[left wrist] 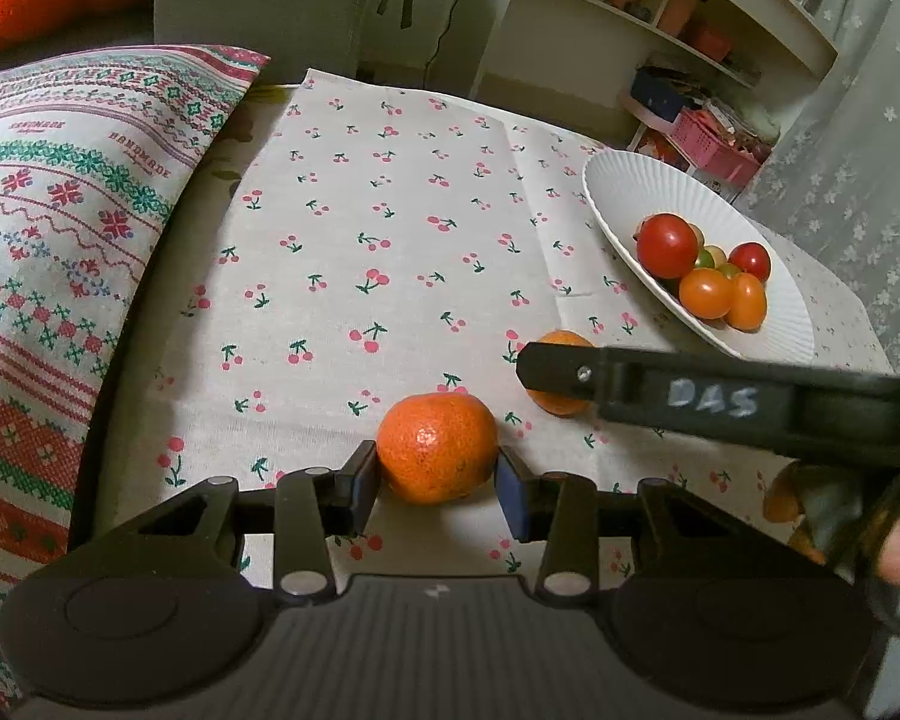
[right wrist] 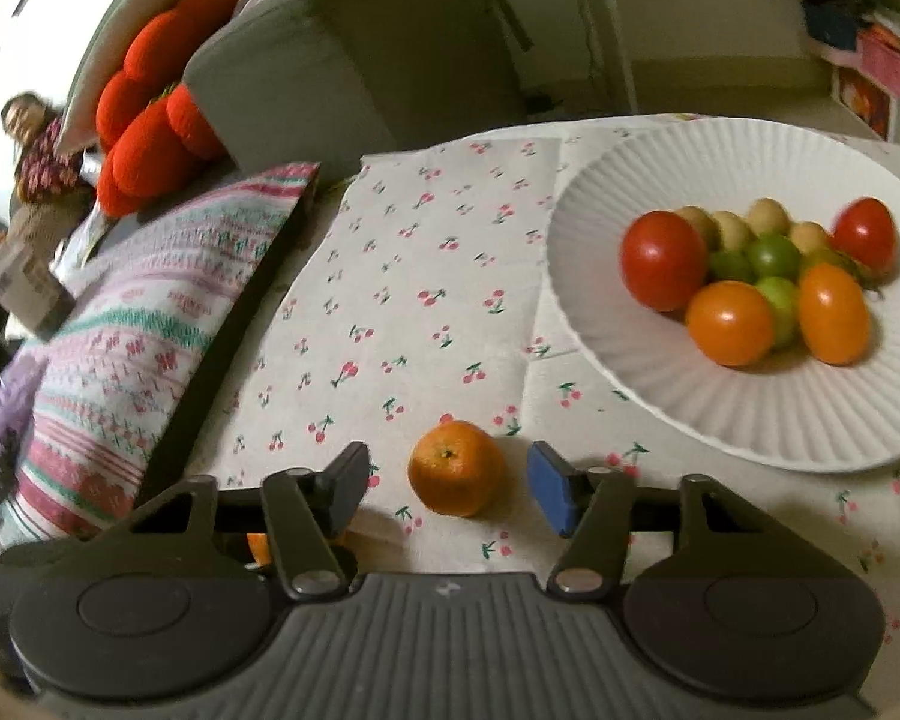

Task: Organize fruits
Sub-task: 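Grasp a mandarin with the left tool while the right tool grasps the other mandarin, then carry both mandarins over the white plate and open both tools to release them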

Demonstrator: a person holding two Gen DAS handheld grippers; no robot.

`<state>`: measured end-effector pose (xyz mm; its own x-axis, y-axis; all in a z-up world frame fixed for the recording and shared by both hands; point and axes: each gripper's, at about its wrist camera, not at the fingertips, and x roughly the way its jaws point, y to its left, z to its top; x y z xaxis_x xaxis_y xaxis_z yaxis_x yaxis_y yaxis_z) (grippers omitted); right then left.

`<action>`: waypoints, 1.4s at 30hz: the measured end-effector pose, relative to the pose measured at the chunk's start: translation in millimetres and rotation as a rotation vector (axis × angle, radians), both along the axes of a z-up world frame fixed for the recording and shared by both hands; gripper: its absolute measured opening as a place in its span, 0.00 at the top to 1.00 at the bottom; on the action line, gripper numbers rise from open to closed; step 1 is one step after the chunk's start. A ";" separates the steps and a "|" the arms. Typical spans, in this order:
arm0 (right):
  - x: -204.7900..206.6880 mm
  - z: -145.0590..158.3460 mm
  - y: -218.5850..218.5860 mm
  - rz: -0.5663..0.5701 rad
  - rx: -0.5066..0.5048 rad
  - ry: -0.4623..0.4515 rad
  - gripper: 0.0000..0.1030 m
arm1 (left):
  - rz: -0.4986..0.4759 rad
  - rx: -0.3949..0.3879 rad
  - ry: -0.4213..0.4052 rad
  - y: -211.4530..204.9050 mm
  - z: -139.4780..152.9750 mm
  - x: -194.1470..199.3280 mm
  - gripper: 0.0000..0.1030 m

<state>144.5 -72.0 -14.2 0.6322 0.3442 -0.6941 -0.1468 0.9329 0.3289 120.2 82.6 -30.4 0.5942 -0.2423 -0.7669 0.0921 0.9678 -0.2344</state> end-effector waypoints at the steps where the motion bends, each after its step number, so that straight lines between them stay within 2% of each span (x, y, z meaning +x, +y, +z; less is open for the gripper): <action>1: 0.3 -0.9 2.4 -0.004 -0.026 -0.008 0.61 | -0.001 0.001 -0.001 -0.3 0.0 0.1 0.55; 2: 0.1 -1.4 4.1 -0.002 -0.047 -0.016 0.68 | -0.001 0.003 -0.001 -0.5 0.2 0.1 0.55; 14: -7.9 6.5 6.0 0.002 -0.069 -0.038 0.69 | 0.000 0.006 -0.020 0.7 8.5 -4.6 0.55; 24: -26.2 36.3 -11.9 -0.027 0.003 -0.081 0.69 | 0.000 0.002 -0.065 -4.7 27.1 -13.4 0.55; 42: -54.5 77.2 -70.3 -0.133 0.101 -0.179 0.69 | -0.060 -0.032 -0.148 -61.3 56.3 -16.9 0.55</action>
<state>90.0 -142.3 63.0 0.7863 0.3118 -0.5335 -0.0896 0.9118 0.4008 103.3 21.4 25.9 0.6841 -0.3033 -0.6634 0.1852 0.9519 -0.2442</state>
